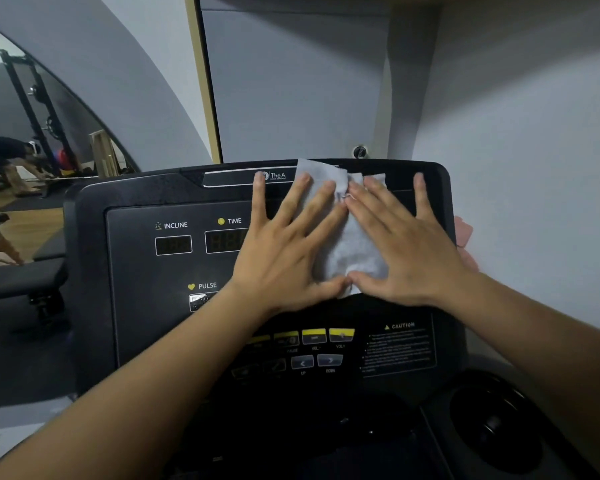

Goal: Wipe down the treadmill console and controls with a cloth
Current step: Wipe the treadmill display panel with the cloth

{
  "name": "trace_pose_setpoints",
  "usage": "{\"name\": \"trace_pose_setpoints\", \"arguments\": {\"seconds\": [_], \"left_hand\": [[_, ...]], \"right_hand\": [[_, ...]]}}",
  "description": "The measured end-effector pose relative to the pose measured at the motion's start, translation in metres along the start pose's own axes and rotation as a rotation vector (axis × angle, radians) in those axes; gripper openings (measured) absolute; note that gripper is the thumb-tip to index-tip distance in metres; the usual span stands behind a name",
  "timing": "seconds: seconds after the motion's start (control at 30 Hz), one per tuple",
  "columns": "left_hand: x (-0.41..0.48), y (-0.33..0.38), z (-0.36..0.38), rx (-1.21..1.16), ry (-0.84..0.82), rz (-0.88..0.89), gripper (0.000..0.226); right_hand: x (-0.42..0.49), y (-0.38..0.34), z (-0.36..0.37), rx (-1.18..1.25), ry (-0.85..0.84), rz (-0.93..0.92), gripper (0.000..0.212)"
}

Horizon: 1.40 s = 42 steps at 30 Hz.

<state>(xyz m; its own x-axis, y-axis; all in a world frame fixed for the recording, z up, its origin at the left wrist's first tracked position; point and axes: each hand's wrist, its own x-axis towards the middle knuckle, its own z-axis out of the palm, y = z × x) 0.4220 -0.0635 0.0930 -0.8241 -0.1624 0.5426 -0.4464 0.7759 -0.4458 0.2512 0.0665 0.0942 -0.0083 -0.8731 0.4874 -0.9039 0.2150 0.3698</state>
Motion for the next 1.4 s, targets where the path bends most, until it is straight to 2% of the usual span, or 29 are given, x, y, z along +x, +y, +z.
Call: {"name": "trace_pose_setpoints", "arguments": {"seconds": [0.23, 0.37, 0.5, 0.73, 0.8, 1.0, 1.13, 1.23, 1.4], "left_hand": [[-0.041, 0.023, 0.021, -0.115, 0.06, 0.015, 0.09], [-0.016, 0.011, 0.013, -0.071, 0.082, -0.001, 0.091], [0.003, 0.0, 0.001, -0.033, 0.028, -0.032, 0.091], [-0.056, 0.034, 0.022, -0.129, 0.05, 0.021, 0.09], [-0.045, 0.029, 0.021, -0.102, 0.06, 0.021, 0.09], [0.008, 0.004, 0.003, -0.039, 0.03, -0.061, 0.089], [-0.03, 0.025, 0.017, -0.135, 0.11, -0.016, 0.086], [-0.044, 0.039, 0.027, -0.133, 0.086, 0.019, 0.09], [0.019, 0.016, 0.006, -0.043, 0.043, -0.036, 0.09]], "right_hand": [[-0.047, -0.026, 0.03, 0.09, 0.063, -0.049, 0.099], [-0.02, -0.011, 0.015, 0.042, 0.062, -0.033, 0.099], [-0.004, -0.001, 0.007, 0.028, 0.059, -0.002, 0.099], [-0.054, -0.024, 0.03, 0.048, 0.077, -0.1, 0.096], [-0.044, -0.016, 0.026, 0.007, 0.054, -0.113, 0.096], [0.003, 0.005, 0.003, -0.037, 0.018, 0.011, 0.099], [-0.038, -0.015, 0.022, 0.007, 0.041, -0.034, 0.099], [-0.056, -0.021, 0.035, 0.016, 0.055, -0.086, 0.098], [-0.007, 0.021, 0.011, -0.084, 0.021, 0.004, 0.102]]}}
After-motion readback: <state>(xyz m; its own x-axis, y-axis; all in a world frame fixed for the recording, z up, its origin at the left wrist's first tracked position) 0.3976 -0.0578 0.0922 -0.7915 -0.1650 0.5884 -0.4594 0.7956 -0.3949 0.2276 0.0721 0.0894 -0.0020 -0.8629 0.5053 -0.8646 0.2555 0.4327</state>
